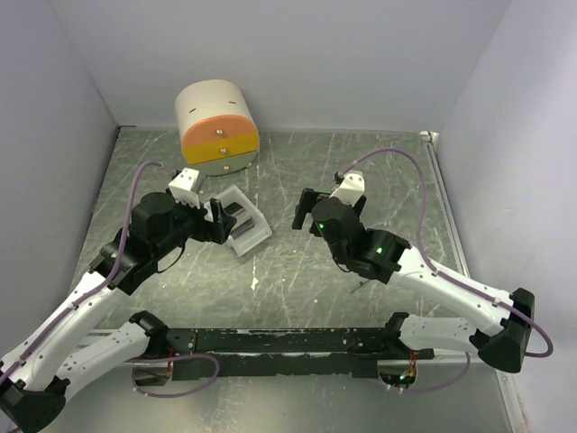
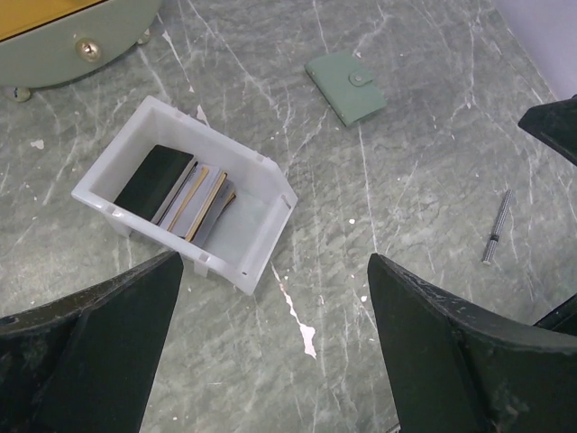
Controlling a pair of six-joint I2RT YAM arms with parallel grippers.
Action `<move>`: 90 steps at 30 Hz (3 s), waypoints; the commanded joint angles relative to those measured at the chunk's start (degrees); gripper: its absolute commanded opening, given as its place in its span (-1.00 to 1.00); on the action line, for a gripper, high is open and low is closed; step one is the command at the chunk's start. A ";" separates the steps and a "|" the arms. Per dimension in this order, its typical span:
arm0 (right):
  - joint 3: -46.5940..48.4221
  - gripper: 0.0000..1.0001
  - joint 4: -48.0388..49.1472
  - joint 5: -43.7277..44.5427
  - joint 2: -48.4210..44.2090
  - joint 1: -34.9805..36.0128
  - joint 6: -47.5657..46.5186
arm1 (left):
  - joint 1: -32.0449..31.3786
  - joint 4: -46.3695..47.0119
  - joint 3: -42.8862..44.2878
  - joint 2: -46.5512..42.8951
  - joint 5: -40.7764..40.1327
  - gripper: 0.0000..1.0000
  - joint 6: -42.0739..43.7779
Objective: Put the credit cards into the card holder
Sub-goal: Move the card holder to the center of the board, then pick up the card holder from the center of the board.
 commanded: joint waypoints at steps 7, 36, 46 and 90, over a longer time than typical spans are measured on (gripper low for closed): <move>5.15 0.98 0.91 3.98 12.21 -1.43 -3.12 | -0.37 1.16 -2.03 -1.69 -0.87 0.91 2.11; 18.66 -0.05 10.55 -16.66 47.55 -26.30 -19.66 | -0.37 -0.87 -3.01 -6.86 -2.57 0.92 2.99; 22.42 -0.02 9.32 -17.37 54.70 -29.66 -21.45 | -0.37 -0.79 -3.23 -6.81 -1.82 0.92 3.06; -9.59 -1.00 10.84 -31.52 25.02 -17.66 -12.98 | -0.37 -1.64 -3.06 -1.08 3.90 0.91 -6.51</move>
